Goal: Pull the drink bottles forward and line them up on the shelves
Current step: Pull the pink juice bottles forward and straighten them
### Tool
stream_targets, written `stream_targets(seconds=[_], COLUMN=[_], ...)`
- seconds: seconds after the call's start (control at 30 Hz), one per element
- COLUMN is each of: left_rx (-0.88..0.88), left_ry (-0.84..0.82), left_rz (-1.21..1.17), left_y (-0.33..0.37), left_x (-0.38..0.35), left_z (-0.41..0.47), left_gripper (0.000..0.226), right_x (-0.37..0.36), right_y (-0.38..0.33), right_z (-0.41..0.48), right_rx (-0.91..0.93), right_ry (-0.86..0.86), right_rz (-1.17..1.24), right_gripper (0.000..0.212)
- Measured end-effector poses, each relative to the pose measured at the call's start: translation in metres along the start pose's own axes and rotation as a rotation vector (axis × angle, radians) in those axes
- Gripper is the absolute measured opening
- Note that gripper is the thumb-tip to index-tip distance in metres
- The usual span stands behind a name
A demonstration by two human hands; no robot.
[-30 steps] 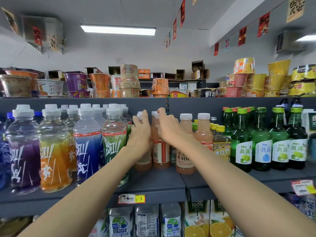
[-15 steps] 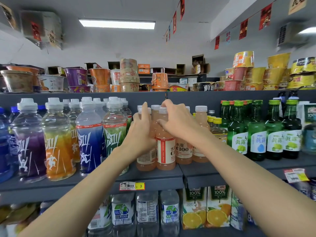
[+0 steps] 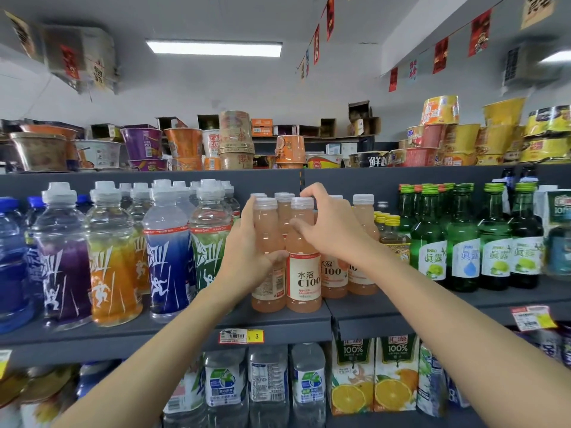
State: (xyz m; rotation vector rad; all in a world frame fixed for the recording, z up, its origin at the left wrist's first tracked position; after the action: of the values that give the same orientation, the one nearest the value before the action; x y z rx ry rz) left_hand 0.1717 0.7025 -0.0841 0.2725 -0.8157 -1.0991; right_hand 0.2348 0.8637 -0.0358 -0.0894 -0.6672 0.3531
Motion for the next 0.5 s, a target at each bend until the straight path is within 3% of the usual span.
stream_targets(seconds=[0.27,0.5], left_rx=[0.207,0.141], left_ry=[-0.245,-0.154], left_rz=[-0.312,-0.161], left_y=[-0.008,0.004], left_x=[0.004,0.003], left_z=[0.007,0.004], left_gripper=[0.113,0.107], right_x=[0.006,0.008], right_y=[0.009,0.012], right_z=[-0.012,-0.019], right_rx=[0.036,0.028], right_ry=[0.102,0.065], right_rz=[0.006,0.063], right_gripper=[0.048,0.057])
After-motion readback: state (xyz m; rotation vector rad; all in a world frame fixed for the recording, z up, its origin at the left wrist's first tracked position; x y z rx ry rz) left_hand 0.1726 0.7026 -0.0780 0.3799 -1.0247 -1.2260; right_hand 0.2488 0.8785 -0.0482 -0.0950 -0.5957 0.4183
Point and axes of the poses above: each hand's wrist, its own z-axis towards the middle knuckle, its own x-axis out of the back of the hand, y = z × x, the point moved 4 cm from there along z, towards the middle knuckle, and after that the axes turned 9 degrees about x, right-handed, at the moved point
